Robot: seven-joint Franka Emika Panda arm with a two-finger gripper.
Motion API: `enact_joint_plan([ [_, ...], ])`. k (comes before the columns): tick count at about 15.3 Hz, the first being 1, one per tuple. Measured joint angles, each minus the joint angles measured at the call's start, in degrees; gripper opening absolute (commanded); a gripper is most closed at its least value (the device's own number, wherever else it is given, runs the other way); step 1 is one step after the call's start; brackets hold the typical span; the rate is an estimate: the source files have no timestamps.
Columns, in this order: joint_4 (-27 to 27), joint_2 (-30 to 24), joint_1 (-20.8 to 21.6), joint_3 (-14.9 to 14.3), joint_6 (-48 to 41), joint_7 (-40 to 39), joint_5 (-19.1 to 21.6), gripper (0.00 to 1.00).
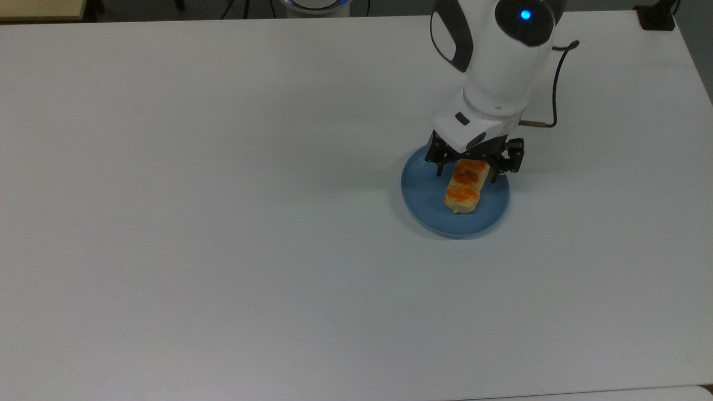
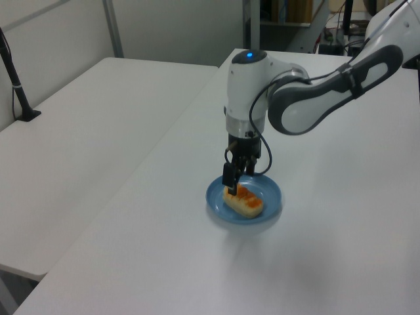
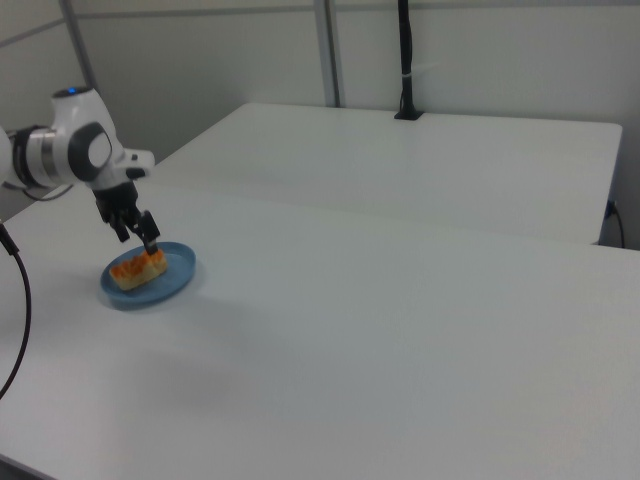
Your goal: Put the bread onto the plate
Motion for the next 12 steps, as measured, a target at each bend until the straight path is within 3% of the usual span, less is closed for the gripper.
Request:
enact_joint_plan([
  [2,0.6,-3.4,-3.0,2.9,-5.2,0.0,-3.2,1.0],
  [4,0.7,-8.6,-9.6,7.3,-12.3,-1.0,-5.9,1.0],
  [6,0.6,-14.2,-17.0,9.4,-19.6,-7.5,-6.3,1.0],
  [9,0.1,-21.4,-27.4,9.9,-27.5,-21.4,-6.1,1.0],
  [12,-0.5,-23.6,-31.0,7.9,-29.9,-26.2,-6.1,1.0],
])
